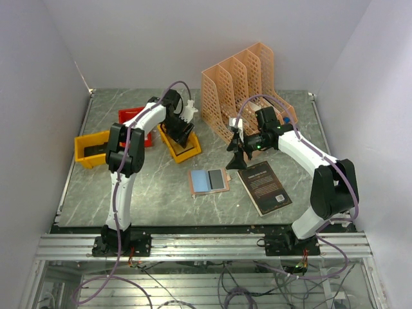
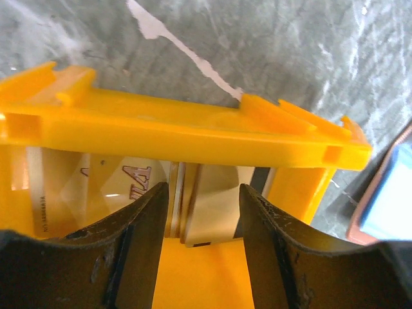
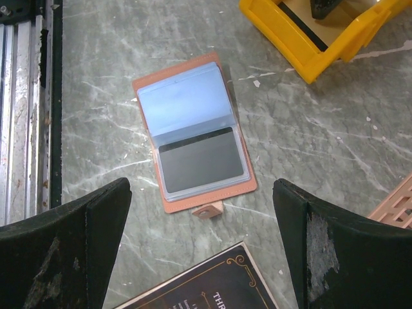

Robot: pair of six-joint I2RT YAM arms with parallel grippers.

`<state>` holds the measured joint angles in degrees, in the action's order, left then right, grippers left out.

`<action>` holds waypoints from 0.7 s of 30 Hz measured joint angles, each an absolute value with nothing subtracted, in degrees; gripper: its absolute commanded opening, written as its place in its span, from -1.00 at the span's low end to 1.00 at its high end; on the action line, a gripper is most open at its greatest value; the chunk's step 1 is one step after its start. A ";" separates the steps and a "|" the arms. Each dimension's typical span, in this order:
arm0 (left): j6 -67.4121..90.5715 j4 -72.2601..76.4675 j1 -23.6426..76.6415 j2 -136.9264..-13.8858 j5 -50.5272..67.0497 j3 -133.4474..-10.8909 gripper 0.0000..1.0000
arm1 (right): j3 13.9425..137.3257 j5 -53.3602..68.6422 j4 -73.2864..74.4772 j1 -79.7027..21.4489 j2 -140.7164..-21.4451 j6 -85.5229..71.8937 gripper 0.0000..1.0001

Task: Put the credit cards into the card holder
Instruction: Pick up the credit card from the storage box.

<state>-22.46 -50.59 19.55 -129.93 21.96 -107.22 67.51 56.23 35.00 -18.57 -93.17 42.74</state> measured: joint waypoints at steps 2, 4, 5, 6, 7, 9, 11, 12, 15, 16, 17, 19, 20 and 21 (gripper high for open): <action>-22.68 -51.42 19.46 -130.10 23.51 -107.20 0.20 | 67.51 56.25 35.03 -18.57 -93.17 42.74 0.83; -22.76 -52.29 19.31 -130.28 24.73 -107.20 0.21 | 67.51 56.23 35.03 -18.57 -93.17 42.74 0.83; -22.74 -52.53 19.27 -130.34 24.97 -107.20 0.22 | 67.51 56.25 35.03 -18.57 -93.19 42.72 0.83; -22.72 -52.71 19.27 -130.41 25.19 -107.20 0.23 | 67.51 56.25 35.03 -18.57 -93.19 42.72 0.83; -22.72 -52.77 19.27 -130.41 25.26 -107.20 0.24 | 67.51 56.23 35.00 -18.59 -93.23 42.68 0.83; -22.68 -52.80 19.20 -130.41 25.30 -107.20 0.24 | 67.48 56.07 34.57 -18.76 -93.32 42.24 0.84; -22.61 -52.80 19.20 -130.41 25.30 -107.20 0.23 | 66.98 54.43 31.99 -19.77 -93.32 40.27 0.88; -22.59 -52.77 19.20 -130.41 25.34 -107.20 0.22 | 66.24 52.69 29.45 -20.93 -93.25 38.61 0.91; -22.61 -52.84 18.94 -130.41 25.98 -107.20 0.18 | 63.92 45.74 22.20 -26.41 -93.32 34.06 0.94; -22.65 -52.86 18.90 -130.43 26.24 -107.20 0.17 | 63.51 43.51 19.75 -28.05 -93.47 32.62 0.96; -22.72 -52.93 18.76 -130.47 26.59 -107.20 0.16 | 63.18 41.12 16.51 -29.82 -93.76 30.79 0.98; -22.76 -53.01 18.52 -130.65 27.53 -107.20 0.15 | 62.83 36.84 9.34 -32.03 -94.65 27.09 0.99; -22.74 -53.04 18.39 -130.74 28.03 -107.20 0.14 | 62.76 35.09 6.24 -32.29 -95.22 25.52 0.99; -22.81 -53.06 18.24 -130.82 28.60 -107.20 0.14 | 62.72 33.26 2.72 -32.27 -95.96 23.57 0.99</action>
<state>-22.81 -53.06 18.24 -130.82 28.60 -107.20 62.72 33.26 2.72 -32.27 -95.96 23.57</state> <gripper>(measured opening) 0.578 0.993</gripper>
